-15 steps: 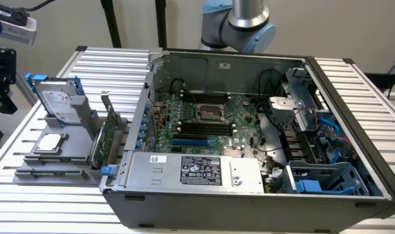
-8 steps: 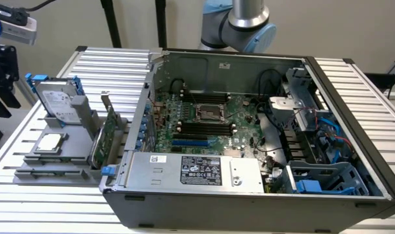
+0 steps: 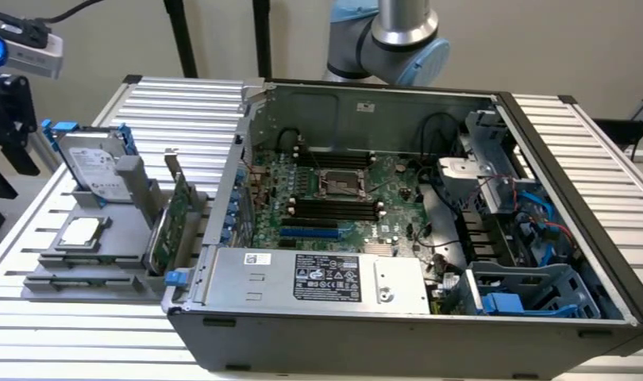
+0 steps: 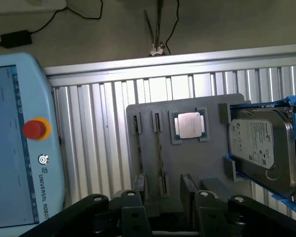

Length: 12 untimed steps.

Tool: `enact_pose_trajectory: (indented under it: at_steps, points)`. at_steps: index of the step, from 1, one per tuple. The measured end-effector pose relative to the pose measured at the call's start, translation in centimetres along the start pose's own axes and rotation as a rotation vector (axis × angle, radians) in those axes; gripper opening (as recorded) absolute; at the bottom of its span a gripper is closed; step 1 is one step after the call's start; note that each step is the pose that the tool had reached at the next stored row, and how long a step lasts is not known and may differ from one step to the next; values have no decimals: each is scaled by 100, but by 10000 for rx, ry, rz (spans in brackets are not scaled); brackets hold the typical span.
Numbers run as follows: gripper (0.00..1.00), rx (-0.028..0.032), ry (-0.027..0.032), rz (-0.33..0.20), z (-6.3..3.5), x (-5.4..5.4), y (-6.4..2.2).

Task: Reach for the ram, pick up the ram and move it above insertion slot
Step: 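Pick up the ram and move it above insertion slot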

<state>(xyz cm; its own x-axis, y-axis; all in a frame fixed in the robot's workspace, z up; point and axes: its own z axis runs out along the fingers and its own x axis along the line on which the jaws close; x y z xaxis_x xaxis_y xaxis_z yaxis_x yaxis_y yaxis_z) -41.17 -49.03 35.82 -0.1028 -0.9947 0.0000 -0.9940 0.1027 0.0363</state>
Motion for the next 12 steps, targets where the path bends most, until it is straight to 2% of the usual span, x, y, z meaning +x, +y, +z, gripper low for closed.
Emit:
enact_pose_trajectory:
  at_steps: [12]
  points:
    - [42, 1, 1, -13, 217, 17, -20]
